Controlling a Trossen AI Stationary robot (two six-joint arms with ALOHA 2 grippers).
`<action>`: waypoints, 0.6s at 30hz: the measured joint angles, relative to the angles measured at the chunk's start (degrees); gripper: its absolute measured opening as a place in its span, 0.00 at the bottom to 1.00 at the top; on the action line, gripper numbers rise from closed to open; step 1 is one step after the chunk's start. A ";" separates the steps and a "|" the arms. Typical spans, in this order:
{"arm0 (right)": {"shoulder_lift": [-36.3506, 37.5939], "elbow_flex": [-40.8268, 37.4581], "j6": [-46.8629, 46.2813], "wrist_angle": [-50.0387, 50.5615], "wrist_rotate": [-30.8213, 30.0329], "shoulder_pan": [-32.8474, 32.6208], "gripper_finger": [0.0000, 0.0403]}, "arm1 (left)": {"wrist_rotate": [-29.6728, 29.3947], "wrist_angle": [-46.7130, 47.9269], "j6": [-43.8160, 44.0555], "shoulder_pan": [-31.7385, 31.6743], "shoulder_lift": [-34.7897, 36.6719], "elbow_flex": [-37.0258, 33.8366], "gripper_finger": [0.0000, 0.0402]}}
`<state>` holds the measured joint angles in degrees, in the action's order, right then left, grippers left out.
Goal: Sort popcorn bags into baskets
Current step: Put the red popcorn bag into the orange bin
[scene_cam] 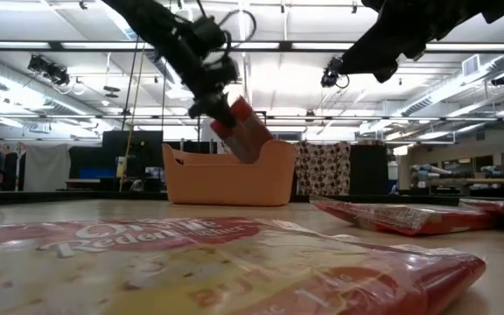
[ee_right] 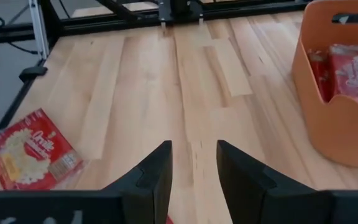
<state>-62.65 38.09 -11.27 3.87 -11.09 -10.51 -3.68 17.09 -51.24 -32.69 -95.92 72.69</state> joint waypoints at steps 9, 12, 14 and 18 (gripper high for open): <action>0.00 0.00 -3.99 -0.03 -2.80 -1.82 0.32 | 1.47 9.73 -8.52 -5.07 -3.71 0.00 0.18; 0.00 0.00 -4.04 -0.08 -3.72 -2.27 0.32 | -2.26 14.27 -8.20 -5.66 -3.61 0.00 0.30; 0.00 0.00 -4.04 -0.14 -4.45 -2.31 0.32 | -7.34 15.63 -5.63 -5.45 -3.12 0.00 0.38; 0.00 0.00 -3.98 -0.06 -4.57 -2.29 0.32 | -14.10 18.22 0.86 -3.33 -2.08 0.01 0.48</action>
<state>-62.65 38.09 -15.24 3.81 -15.66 -12.80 -17.78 35.32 -50.38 -36.01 -98.00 72.70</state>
